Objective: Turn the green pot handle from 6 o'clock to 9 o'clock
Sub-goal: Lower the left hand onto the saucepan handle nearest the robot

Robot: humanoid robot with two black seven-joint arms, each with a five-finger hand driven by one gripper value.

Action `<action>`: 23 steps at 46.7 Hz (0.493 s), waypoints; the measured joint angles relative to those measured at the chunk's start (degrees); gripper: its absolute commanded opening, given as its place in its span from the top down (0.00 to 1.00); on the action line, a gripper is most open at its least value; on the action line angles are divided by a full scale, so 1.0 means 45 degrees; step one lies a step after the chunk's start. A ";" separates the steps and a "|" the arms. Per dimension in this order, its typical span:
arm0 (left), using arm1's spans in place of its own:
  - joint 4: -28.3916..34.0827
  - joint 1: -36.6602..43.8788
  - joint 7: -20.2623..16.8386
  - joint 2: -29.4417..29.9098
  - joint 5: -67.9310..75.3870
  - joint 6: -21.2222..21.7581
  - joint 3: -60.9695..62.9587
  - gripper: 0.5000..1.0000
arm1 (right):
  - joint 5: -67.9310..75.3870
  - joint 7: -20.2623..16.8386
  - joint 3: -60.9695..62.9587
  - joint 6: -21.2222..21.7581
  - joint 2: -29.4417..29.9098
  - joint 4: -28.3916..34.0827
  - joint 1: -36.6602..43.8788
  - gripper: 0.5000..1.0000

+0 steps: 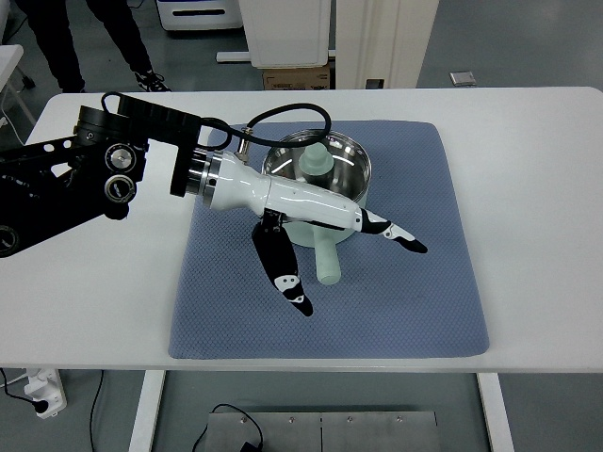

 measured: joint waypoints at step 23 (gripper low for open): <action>0.1632 -0.1058 0.0359 -0.1811 0.2089 0.0001 0.0595 0.00 | 0.0000 0.0000 0.0001 0.0000 0.0000 0.0002 -0.0004 0.00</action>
